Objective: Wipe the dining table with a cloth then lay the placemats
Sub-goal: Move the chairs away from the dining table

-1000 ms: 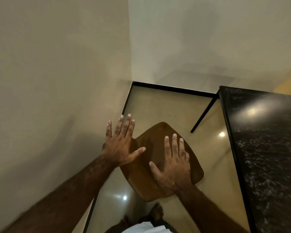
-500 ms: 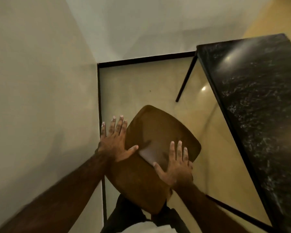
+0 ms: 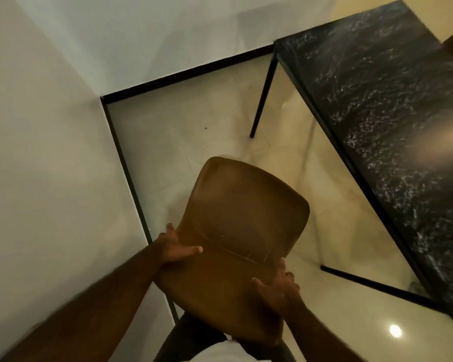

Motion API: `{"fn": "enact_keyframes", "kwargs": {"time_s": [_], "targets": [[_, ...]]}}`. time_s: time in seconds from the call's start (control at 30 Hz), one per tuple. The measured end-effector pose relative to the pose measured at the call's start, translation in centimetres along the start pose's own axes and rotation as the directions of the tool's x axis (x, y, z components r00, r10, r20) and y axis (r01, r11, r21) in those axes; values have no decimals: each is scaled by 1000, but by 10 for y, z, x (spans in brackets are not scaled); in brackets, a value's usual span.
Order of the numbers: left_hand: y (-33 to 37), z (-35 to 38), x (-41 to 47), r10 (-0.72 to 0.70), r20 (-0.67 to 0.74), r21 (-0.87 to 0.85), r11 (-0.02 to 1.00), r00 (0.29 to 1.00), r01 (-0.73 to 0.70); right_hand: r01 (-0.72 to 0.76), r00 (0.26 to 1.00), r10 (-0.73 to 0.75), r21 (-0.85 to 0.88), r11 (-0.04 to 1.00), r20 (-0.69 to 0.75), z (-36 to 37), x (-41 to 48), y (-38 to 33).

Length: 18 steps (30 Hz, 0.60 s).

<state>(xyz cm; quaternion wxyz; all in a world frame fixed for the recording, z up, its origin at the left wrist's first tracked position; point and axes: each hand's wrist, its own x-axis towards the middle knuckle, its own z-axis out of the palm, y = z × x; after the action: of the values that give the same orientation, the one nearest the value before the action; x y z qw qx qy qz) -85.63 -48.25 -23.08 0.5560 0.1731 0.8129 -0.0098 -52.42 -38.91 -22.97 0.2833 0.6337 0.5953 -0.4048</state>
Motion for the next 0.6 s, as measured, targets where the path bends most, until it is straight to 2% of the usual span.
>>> {"fn": "enact_keyframes", "kwargs": {"time_s": [0.13,0.23,0.33,0.37,0.43,0.47,0.5,0.6], "targets": [[-6,-7,8,-31,91,-188,981,995,47,-27,1000,27,64,998,-1,5,1,8],[-14,-12,10,-36,147,-271,960,988,76,-114,993,115,63,992,-24,4,3,15],[-18,-13,12,-56,192,-281,953,980,109,-227,973,217,185,956,74,12,3,25],[-17,-13,13,-63,198,-285,951,978,119,-270,962,243,302,914,125,16,3,27],[-16,-14,14,-78,199,-291,947,977,135,-410,911,294,560,720,289,20,0,26],[-15,-14,14,-78,197,-289,948,977,134,-479,876,293,625,616,382,19,-2,24],[-16,-13,14,-77,186,-287,949,979,129,-519,853,283,648,557,439,17,-5,22],[-16,-13,13,-69,148,-255,961,987,106,-513,858,272,684,518,436,9,-10,18]]}}
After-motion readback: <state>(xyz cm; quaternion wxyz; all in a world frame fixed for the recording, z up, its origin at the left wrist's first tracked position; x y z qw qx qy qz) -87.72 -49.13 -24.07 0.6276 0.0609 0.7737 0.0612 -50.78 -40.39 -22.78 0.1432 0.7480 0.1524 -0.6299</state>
